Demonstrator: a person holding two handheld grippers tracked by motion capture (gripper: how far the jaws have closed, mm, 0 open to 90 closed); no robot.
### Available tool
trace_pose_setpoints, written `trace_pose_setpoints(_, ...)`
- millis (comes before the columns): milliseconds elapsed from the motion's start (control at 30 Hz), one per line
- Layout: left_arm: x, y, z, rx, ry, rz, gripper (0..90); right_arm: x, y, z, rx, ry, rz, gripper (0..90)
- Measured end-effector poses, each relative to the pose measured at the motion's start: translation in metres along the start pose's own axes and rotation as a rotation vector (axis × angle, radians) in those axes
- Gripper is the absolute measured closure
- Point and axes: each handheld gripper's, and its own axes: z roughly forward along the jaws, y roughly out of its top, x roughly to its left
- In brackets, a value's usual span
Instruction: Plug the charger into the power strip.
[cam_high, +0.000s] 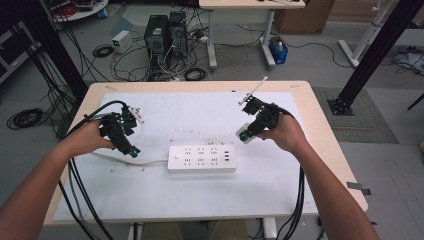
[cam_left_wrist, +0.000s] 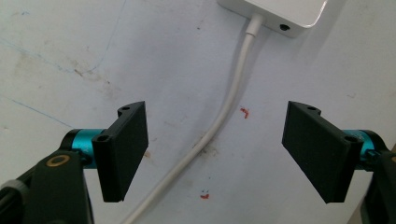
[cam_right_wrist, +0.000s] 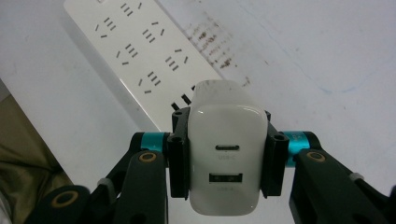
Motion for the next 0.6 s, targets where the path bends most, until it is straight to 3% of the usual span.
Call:
trace_pose_setpoints(133,-0.002,0.002,0.003,0.015,0.017,0.022,22.8,0.005,0.011,0.009,0.029,0.009,-0.05,62.1)
trace_pose_setpoints(200,-0.001,0.004,0.002,0.025,0.019,0.034,22.8,0.011,0.02,0.02,0.047,0.038,-0.113,62.1)
trace_pose_setpoints(267,-0.001,0.004,0.004,0.007,0.021,0.018,22.8,0.017,0.027,0.029,0.069,0.051,-0.162,62.1)
trace_pose_setpoints(400,0.0,0.004,0.007,0.008,0.021,0.015,22.8,0.027,0.041,0.048,0.126,0.039,-0.242,62.1)
trace_pose_setpoints(467,0.001,0.004,0.007,0.021,0.02,0.035,22.8,0.029,0.047,0.054,0.147,0.044,-0.269,62.1)
trace_pose_setpoints(600,0.002,0.001,0.008,-0.005,0.024,0.041,22.8,0.034,0.054,0.066,0.179,0.044,-0.326,62.1)
